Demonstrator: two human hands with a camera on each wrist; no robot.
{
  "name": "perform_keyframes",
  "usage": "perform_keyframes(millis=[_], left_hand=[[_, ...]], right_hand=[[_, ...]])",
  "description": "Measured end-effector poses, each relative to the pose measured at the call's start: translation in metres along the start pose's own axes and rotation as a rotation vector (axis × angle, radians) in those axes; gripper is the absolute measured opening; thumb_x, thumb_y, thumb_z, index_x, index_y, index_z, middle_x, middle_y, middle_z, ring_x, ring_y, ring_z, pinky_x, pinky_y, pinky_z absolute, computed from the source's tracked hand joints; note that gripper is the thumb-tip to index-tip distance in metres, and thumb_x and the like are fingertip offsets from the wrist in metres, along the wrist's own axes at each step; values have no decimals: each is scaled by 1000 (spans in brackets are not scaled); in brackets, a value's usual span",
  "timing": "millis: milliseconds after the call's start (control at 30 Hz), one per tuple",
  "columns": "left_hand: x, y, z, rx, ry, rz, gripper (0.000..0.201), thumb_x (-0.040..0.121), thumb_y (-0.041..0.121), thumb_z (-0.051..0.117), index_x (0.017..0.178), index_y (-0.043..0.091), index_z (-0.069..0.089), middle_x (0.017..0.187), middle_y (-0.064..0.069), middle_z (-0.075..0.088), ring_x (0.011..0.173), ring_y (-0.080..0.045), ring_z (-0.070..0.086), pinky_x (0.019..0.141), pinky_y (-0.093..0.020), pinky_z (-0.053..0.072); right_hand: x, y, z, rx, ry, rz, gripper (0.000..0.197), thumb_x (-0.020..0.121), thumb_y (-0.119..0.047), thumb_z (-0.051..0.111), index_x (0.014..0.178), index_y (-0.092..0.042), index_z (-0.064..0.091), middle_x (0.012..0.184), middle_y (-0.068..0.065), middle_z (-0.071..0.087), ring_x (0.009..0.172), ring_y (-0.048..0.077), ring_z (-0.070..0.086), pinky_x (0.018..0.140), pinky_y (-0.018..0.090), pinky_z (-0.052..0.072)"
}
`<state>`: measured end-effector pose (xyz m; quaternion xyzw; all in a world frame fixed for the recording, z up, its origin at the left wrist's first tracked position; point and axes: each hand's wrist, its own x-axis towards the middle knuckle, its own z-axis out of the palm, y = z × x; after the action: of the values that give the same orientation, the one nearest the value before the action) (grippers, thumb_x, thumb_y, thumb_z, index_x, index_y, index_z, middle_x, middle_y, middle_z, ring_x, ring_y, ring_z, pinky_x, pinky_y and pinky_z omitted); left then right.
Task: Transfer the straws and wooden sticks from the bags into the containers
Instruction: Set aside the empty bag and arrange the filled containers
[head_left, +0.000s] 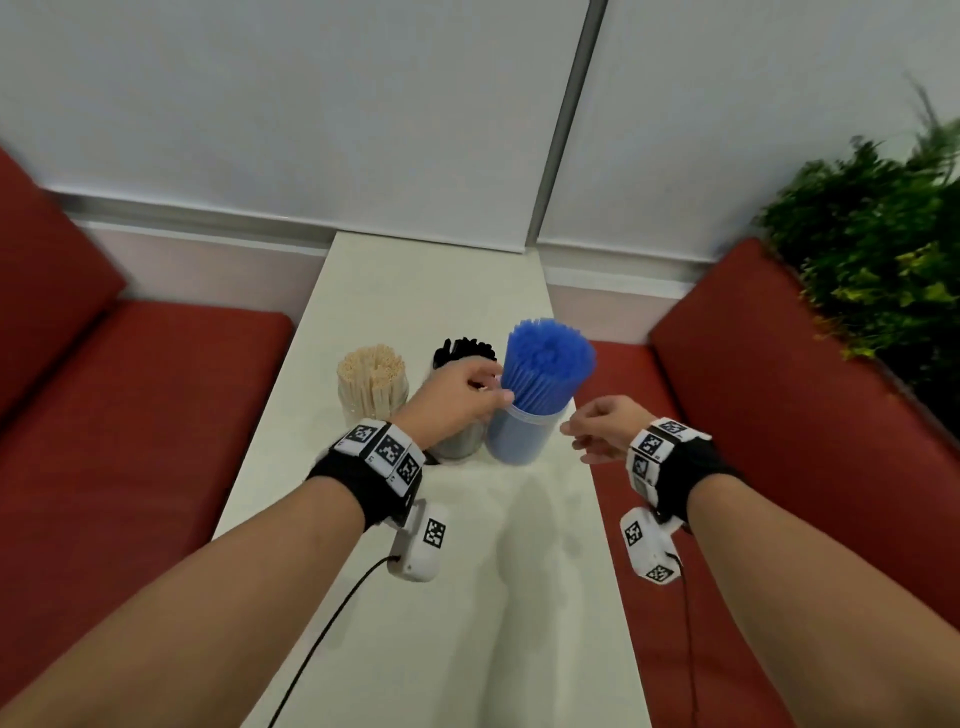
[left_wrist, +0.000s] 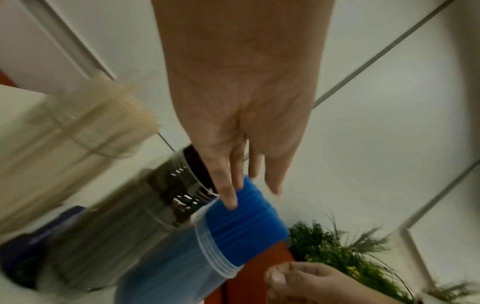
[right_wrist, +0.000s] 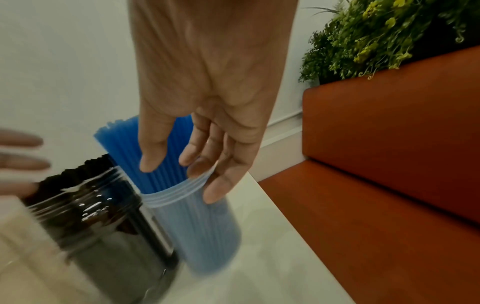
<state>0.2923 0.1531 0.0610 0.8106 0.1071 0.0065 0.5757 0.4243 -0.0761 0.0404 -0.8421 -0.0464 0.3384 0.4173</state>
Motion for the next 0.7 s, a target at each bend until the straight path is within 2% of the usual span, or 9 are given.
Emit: perform_keyframes(millis=[100,167,233,300,367,433,500,600,700], left_hand=[[24,20,20,98,238,56,53,96,40,55,144,19,43,141,1,50,126,-15,51,105,-35,43],[39,22,33,134,270,32,56,101,38,46,151,16,31,152,-4,38,138,-19,38,113,-38,33],[51,19,44,128,250,-20,60,102,38,42,154,14,22,157,-7,30,143,-22,31,115,-37,28],[60,15,53,120,247,-30,62,102,38,43,153,11,19,156,-8,31,142,-23,33,112,-33,29],[66,12,60,158,263,16,60,102,36,44,152,10,23,152,-7,37,139,-23,37,111,-32,32],[70,11,66,241,304,93,57,102,36,44,150,10,27,148,-6,40,135,-23,41,110,-32,35],[78,12,70,260,356,135,60,101,39,44,150,11,26,152,-5,36,138,-21,37,110,-29,31],[94,14,72,167,347,78,66,101,45,42,154,14,18,158,-5,28,143,-19,29,115,-31,24],[111,9,75,-142,326,-60,70,99,48,44,155,18,16,152,-4,37,136,-21,41,113,-37,36]], right_hand=[[10,-15,-22,-81,46,-92,68,74,-24,91,130,-12,54,124,7,63,111,24,65,92,51,59],[14,-31,-28,-163,64,-203,97,69,-26,94,148,-11,40,144,7,54,128,26,56,106,50,51],[15,-37,-23,-183,91,-251,113,65,-21,96,154,-10,27,153,9,47,137,27,49,113,42,42],[17,-31,-9,-149,129,-258,119,65,-15,95,156,-7,19,155,8,43,142,27,43,109,32,37],[22,-16,3,-46,153,-293,115,65,-7,94,153,-8,20,149,7,45,142,25,43,103,26,36],[28,-6,8,45,156,-322,112,65,-2,93,151,-12,22,139,1,47,137,22,45,100,26,38],[36,-2,7,73,122,-327,118,66,-3,93,155,-14,16,142,0,44,136,20,43,102,28,38],[48,-2,5,98,73,-317,134,67,-4,93,161,-14,-2,158,4,32,143,18,36,111,30,35],[64,-1,10,183,40,-377,134,63,7,92,160,-16,1,153,5,40,138,18,43,109,31,42]])
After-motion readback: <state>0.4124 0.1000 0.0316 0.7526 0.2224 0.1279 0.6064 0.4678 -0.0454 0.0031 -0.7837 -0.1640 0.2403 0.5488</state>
